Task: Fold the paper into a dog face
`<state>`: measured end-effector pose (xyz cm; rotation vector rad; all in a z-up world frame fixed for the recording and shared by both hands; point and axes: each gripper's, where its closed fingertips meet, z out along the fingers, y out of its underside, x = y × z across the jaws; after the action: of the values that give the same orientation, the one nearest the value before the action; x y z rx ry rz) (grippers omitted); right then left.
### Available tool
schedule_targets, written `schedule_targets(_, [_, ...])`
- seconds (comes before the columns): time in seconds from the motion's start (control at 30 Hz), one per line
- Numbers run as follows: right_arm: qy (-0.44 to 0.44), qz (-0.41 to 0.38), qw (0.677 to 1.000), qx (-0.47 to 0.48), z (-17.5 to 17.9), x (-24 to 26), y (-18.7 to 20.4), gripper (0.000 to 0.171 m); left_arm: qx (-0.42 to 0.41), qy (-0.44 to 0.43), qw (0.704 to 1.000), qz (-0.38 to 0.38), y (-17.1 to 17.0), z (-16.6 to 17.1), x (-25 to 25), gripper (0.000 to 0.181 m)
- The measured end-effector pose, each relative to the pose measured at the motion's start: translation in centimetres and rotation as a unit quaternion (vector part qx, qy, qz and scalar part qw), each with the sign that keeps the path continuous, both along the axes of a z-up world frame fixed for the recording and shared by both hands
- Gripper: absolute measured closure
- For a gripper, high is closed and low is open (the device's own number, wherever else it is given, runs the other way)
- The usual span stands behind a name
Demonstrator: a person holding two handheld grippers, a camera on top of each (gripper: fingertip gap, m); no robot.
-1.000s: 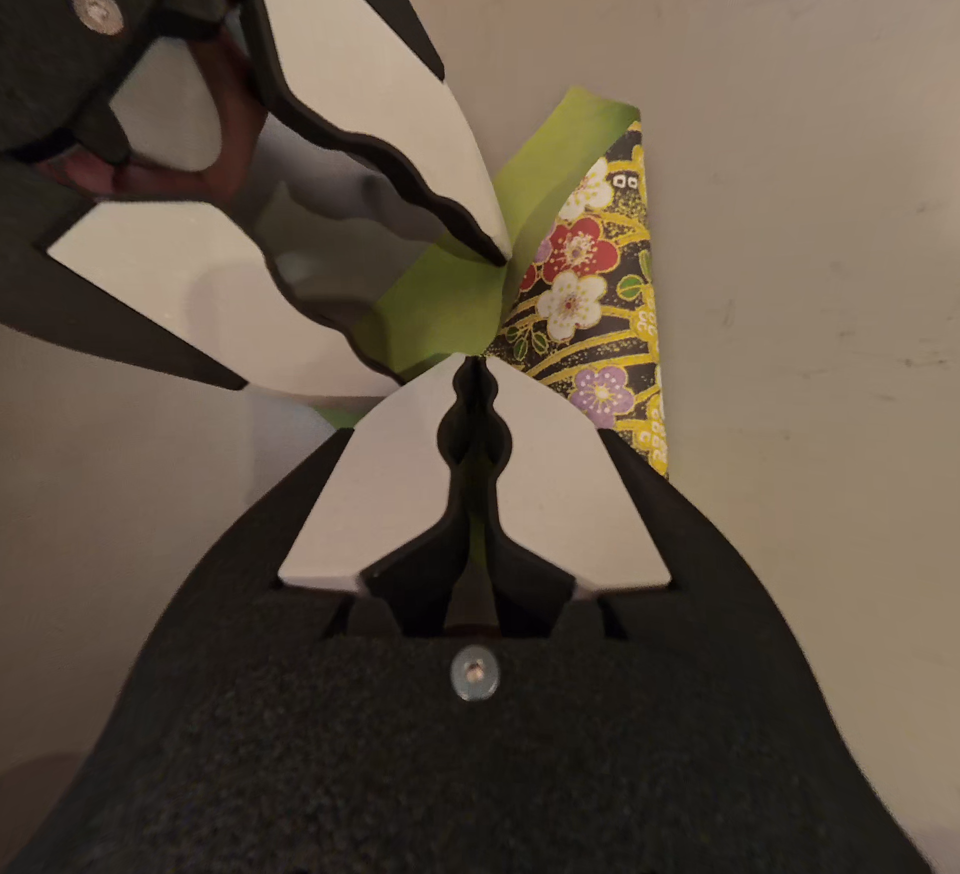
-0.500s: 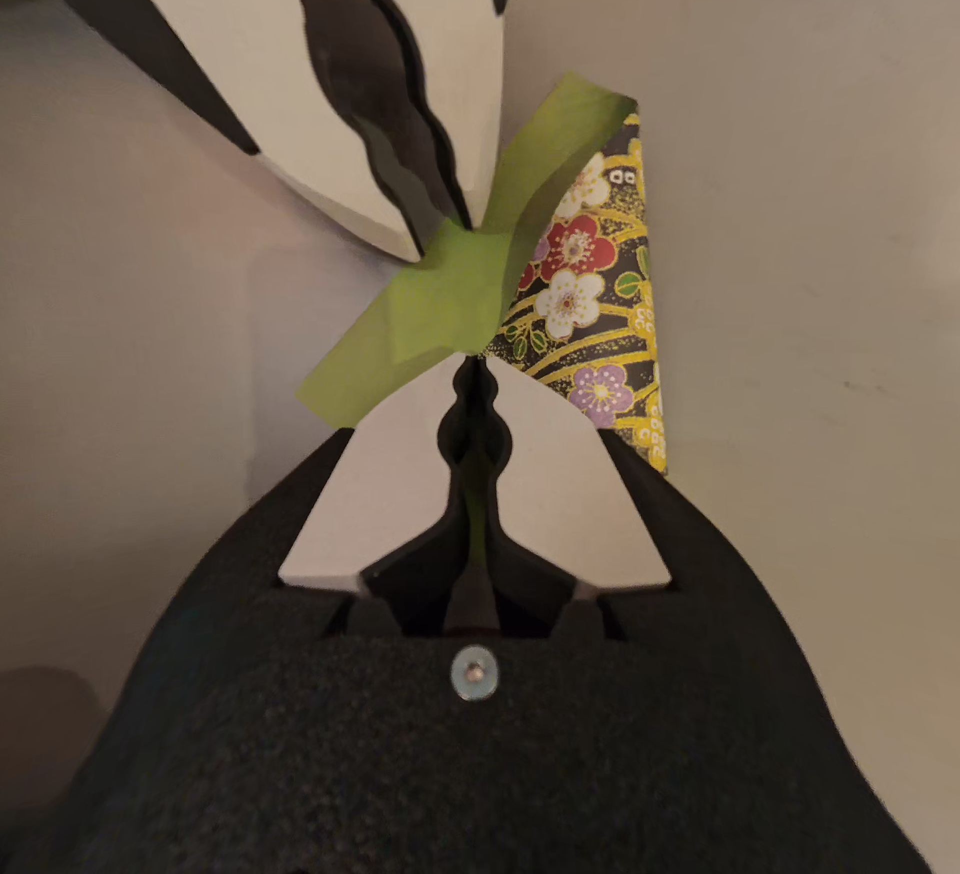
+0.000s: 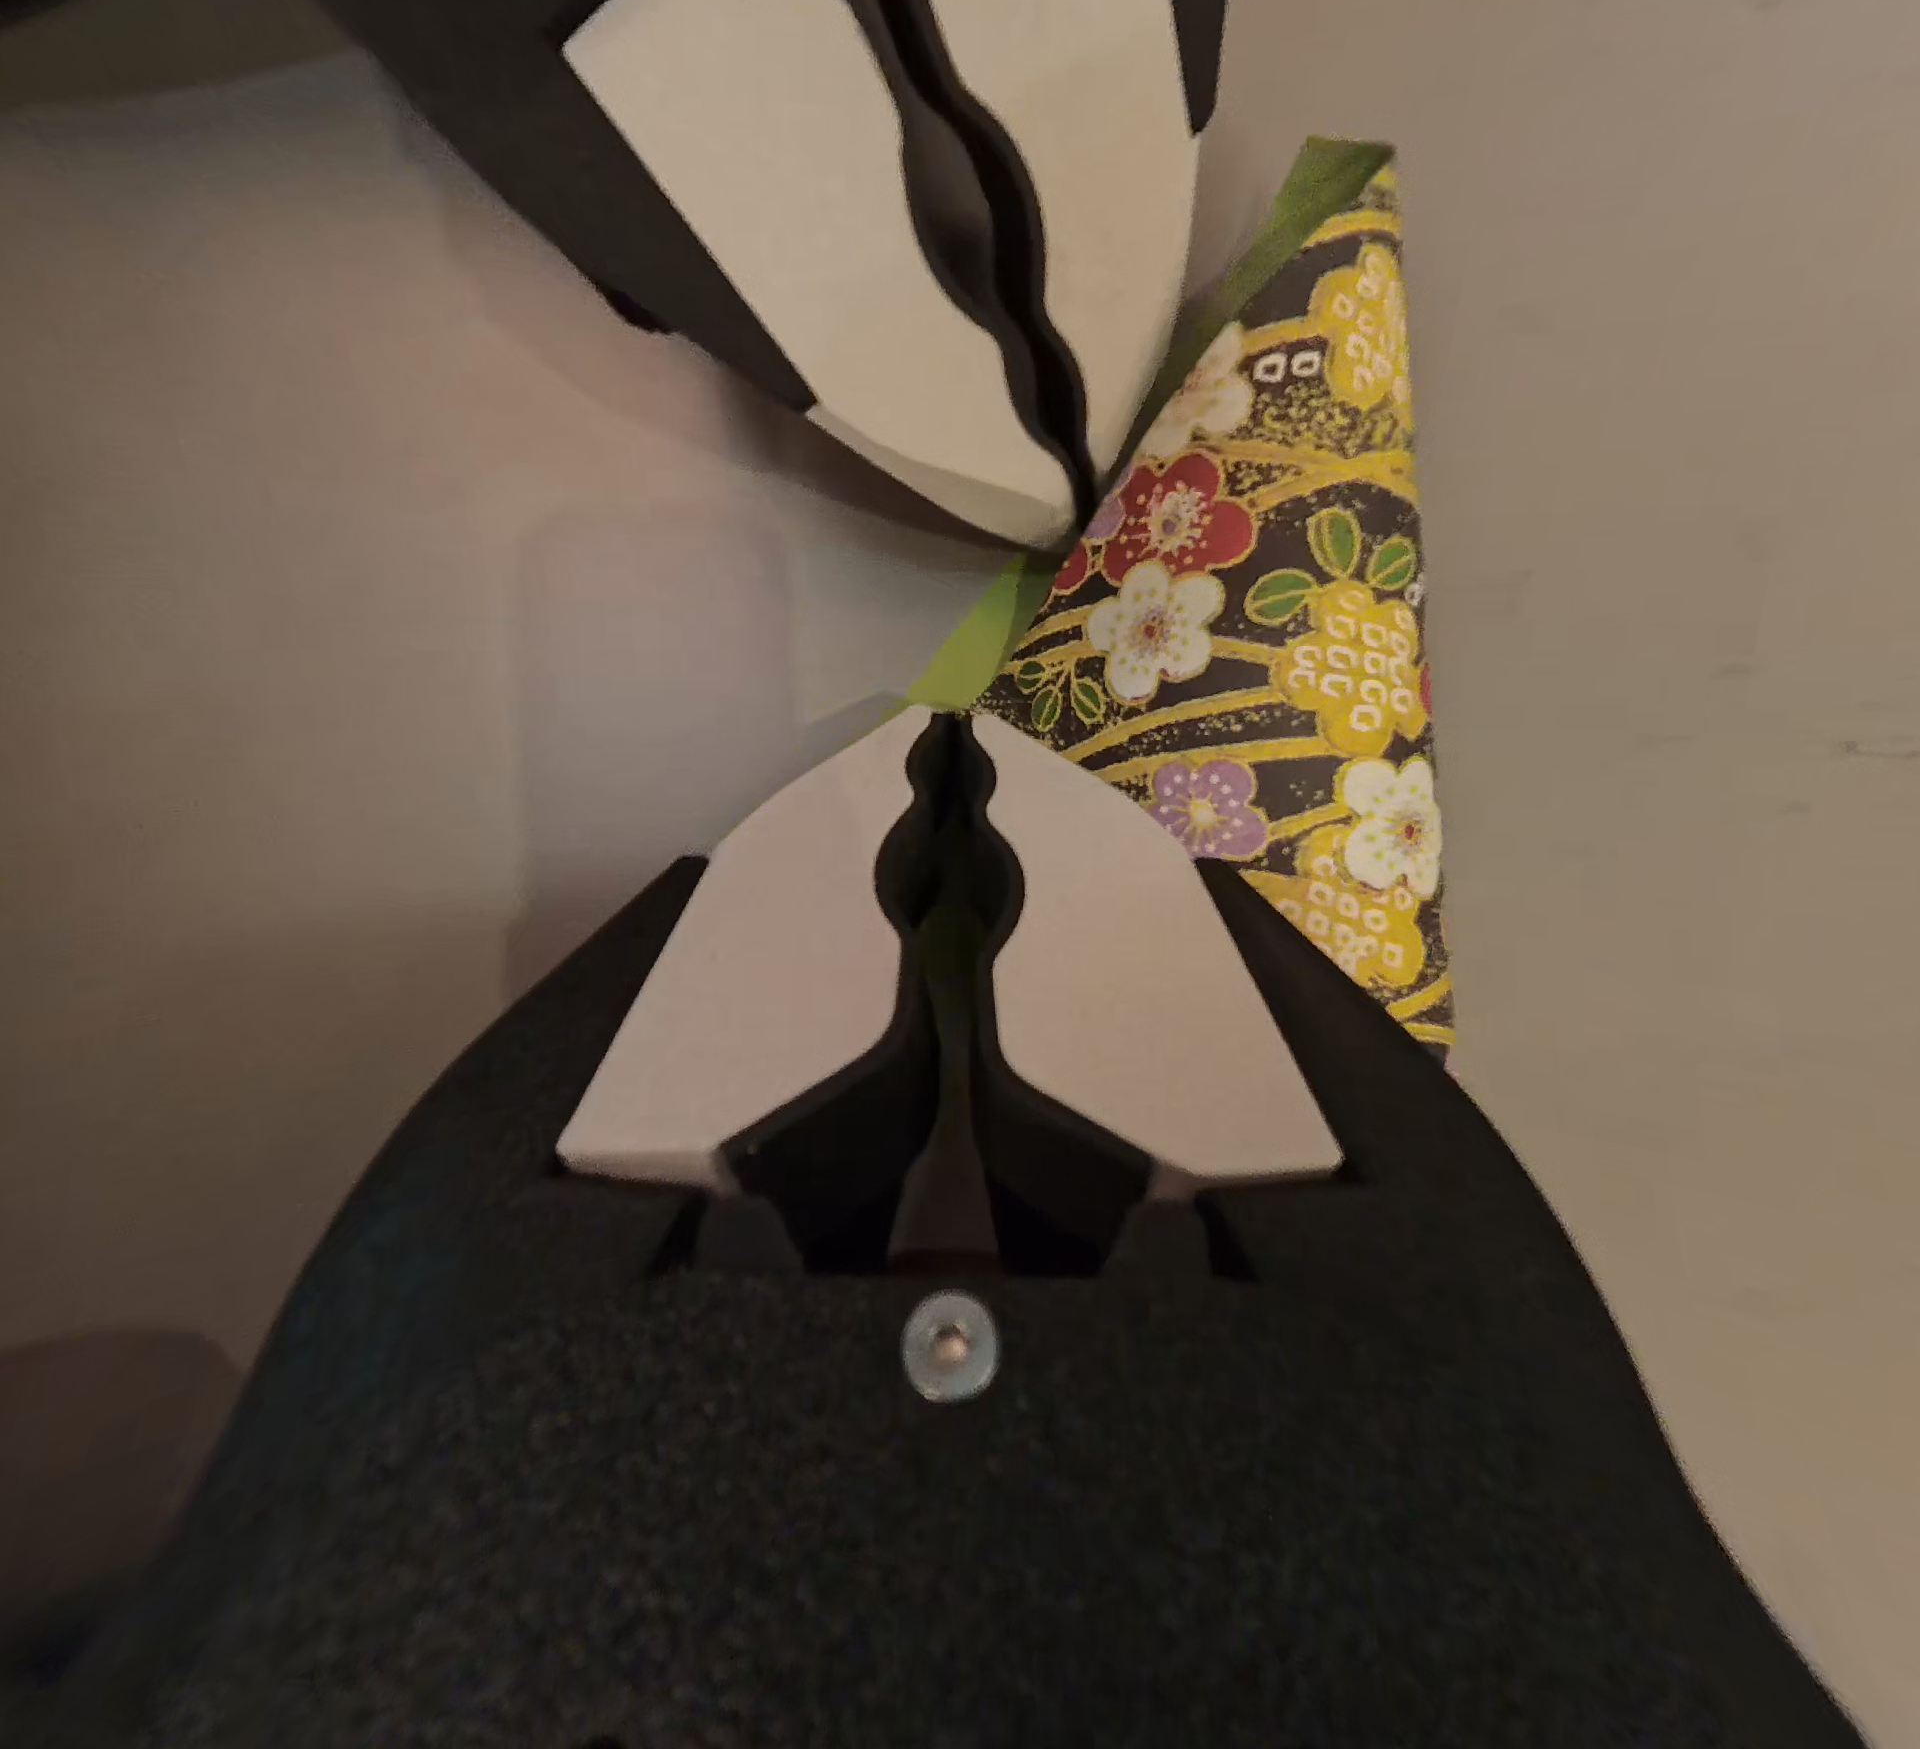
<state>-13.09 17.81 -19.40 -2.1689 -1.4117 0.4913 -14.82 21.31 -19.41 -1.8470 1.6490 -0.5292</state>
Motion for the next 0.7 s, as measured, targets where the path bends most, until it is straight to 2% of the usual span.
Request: schedule_targets(0.7, [-0.004,0.012,1.000,-0.025,-0.1,0.5,-2.3,0.171,0.005,0.007,1.000,-0.005,0.0,0.0,0.0,0.181])
